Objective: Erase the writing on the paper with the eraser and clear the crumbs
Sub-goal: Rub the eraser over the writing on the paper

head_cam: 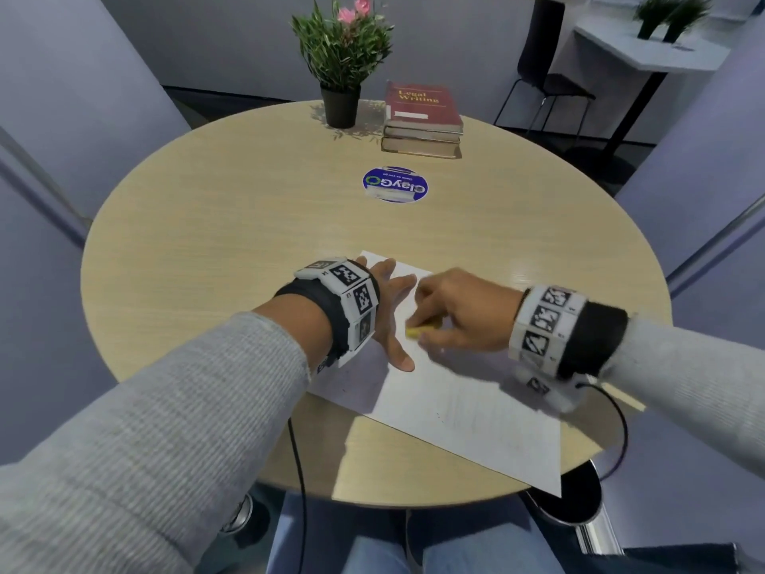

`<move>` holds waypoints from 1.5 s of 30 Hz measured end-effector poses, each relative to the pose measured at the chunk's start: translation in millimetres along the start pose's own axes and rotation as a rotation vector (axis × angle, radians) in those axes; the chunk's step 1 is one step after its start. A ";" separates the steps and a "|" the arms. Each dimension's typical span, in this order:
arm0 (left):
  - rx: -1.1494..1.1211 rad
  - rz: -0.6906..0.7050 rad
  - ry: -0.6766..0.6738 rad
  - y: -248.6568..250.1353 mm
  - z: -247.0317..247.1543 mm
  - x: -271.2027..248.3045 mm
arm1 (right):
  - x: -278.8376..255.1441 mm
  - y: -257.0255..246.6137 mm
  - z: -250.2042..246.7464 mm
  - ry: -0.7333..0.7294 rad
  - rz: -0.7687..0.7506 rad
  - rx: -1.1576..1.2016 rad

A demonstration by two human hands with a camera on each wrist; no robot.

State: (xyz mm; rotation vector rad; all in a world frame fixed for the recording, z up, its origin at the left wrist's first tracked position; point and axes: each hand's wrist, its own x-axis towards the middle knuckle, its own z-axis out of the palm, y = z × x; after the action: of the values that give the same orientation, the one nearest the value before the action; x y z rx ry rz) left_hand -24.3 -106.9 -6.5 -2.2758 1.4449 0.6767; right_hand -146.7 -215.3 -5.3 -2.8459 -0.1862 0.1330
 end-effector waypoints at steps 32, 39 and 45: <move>0.022 0.041 0.102 -7.1 7.8 11.9 | 26.7 18.5 -10.7 0.056 0.232 -0.049; 0.049 0.030 0.107 -6.7 10.4 18.2 | 7.4 3.7 -9.3 0.012 0.067 -0.059; 0.067 0.038 0.111 -8.2 12.4 16.9 | -6.3 -13.5 6.5 -0.016 -0.035 -0.035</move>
State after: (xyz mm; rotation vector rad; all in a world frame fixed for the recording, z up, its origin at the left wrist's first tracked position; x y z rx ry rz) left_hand -13.2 -109.4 -25.9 -2.2711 1.5411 0.5126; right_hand -155.1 -201.6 -7.1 -2.8756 -0.2441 0.1468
